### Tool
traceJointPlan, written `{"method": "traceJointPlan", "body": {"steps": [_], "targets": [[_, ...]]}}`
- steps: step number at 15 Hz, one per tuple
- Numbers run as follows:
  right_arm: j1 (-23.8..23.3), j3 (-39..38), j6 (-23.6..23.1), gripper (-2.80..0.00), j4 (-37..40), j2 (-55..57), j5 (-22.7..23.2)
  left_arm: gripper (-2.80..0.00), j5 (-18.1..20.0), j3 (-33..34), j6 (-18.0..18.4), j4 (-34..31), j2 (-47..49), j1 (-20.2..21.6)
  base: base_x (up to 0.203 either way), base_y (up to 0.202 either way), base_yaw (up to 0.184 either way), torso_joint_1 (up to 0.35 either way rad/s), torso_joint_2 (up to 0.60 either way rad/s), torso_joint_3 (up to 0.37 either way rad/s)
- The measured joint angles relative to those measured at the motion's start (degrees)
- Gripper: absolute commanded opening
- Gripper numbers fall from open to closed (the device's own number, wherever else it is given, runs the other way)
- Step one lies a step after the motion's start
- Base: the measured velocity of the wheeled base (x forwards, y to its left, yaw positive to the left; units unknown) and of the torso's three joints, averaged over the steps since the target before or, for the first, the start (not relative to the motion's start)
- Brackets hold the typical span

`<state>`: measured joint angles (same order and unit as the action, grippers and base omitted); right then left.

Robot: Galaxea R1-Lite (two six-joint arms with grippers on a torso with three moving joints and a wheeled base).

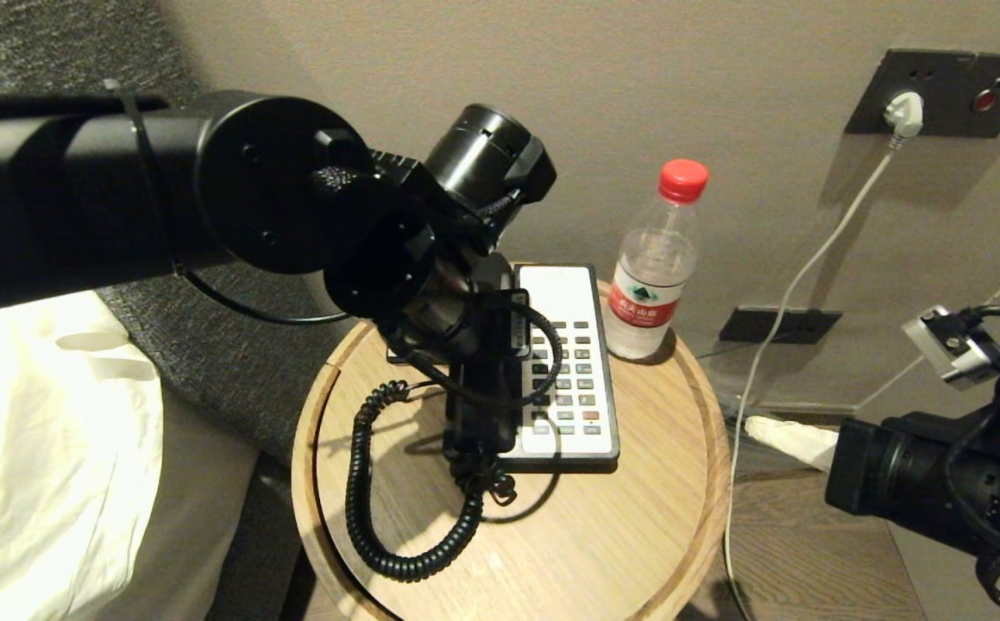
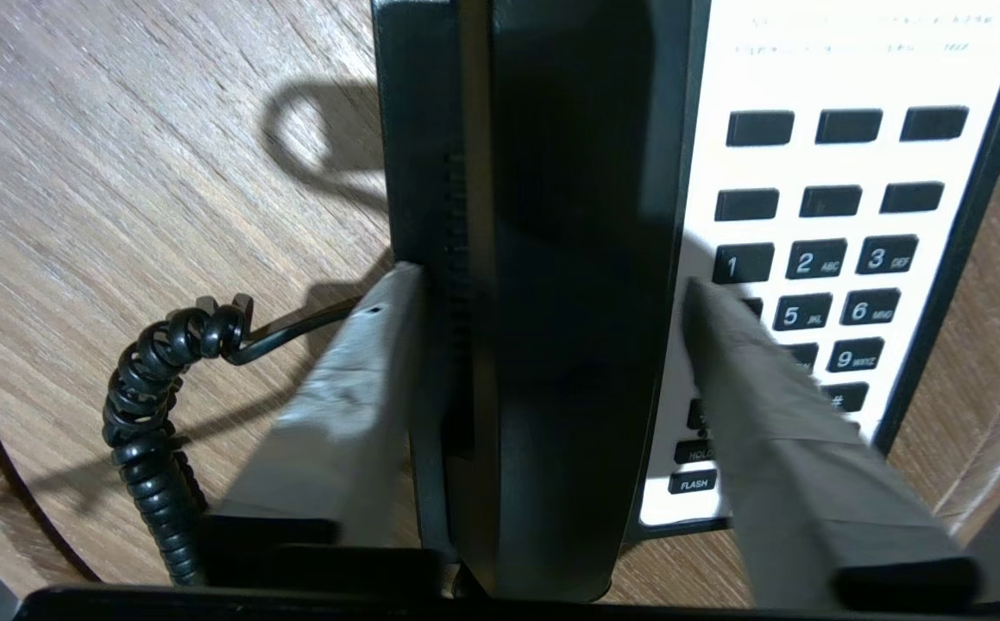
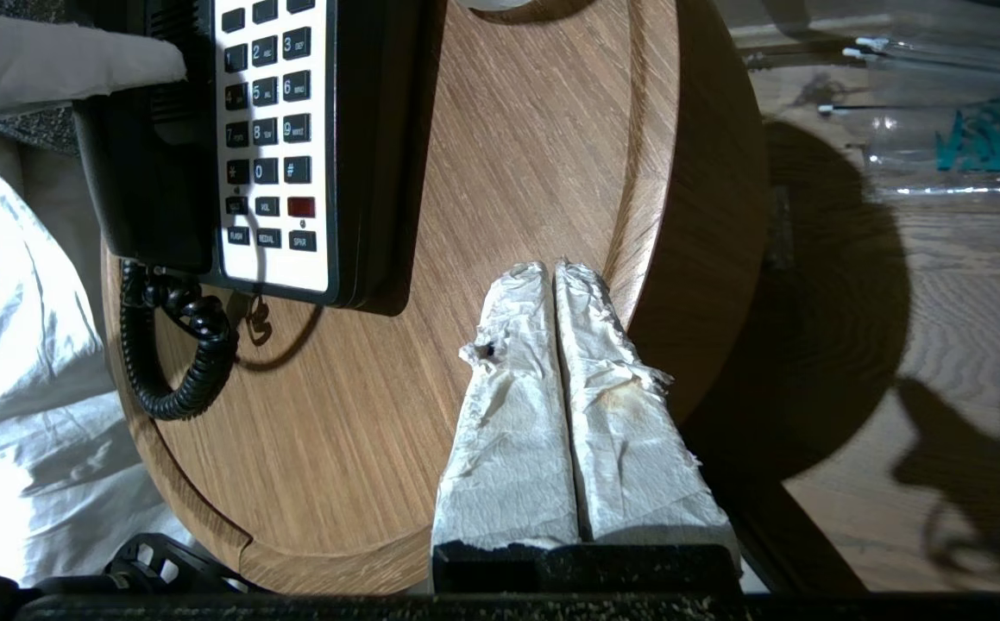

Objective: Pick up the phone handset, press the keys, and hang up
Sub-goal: Put the handset back

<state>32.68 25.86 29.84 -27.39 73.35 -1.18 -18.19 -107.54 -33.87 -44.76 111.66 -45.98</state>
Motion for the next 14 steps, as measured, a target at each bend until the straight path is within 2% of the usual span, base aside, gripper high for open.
{"method": "traceJointPlan", "body": {"steps": [9,10,14], "targets": [[0.0,-1.0,-0.1,-2.8,-0.6,0.3,0.0,0.0,0.2,-1.0,-0.6,0.0,-3.0,0.1,0.0,0.0,0.0,0.0,0.0,0.0],[0.0,-0.9,-0.3,-2.8,-0.6,0.6,0.0,-2.8,0.3,-0.8,-0.7,-0.1,-3.6,0.1,0.0,0.0,0.0,0.0,0.0,0.0],[0.1,1.1,-0.6,-2.8,-0.1,2.2,0.6,-2.8,0.7,0.2,-0.8,-0.2,-7.0,0.1,0.0,0.0,0.0,0.0,0.0,0.0]]}}
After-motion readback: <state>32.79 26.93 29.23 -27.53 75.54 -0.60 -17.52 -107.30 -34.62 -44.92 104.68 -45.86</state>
